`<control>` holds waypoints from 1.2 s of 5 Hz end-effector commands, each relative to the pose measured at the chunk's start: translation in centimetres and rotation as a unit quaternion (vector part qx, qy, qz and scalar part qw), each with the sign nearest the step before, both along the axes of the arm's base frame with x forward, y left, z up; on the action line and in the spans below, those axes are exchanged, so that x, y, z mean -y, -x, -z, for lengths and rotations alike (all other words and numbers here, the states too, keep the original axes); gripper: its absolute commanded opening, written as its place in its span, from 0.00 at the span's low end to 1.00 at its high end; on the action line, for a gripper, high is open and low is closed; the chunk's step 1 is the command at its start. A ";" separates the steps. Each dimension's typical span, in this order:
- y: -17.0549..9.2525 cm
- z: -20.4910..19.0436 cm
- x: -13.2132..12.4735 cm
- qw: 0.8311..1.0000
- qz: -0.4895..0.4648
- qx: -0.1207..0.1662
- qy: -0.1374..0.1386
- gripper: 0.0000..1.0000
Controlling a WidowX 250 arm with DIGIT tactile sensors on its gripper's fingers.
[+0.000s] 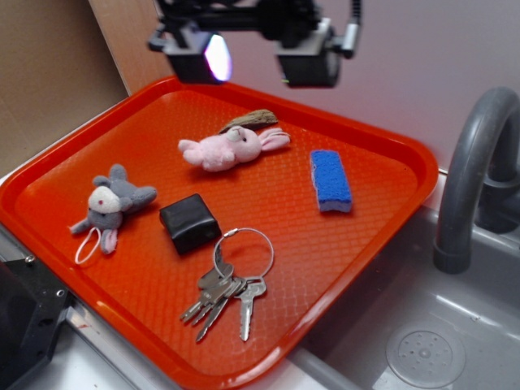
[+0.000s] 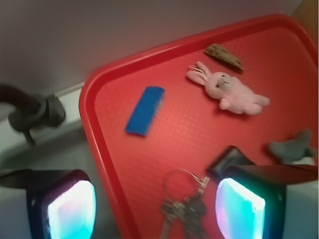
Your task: Grab the blue sponge.
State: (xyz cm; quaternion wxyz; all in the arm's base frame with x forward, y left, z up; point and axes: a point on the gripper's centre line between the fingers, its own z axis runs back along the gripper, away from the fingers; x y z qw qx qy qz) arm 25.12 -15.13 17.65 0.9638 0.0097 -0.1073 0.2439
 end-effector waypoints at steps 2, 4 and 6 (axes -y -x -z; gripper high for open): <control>-5.4 6.3 -5.3 0.995 -0.092 0.037 -0.025 1.00; -8.4 11.0 -4.6 0.995 -0.087 0.039 -0.001 1.00; -8.2 14.5 -2.1 0.999 -0.042 -0.018 0.014 0.00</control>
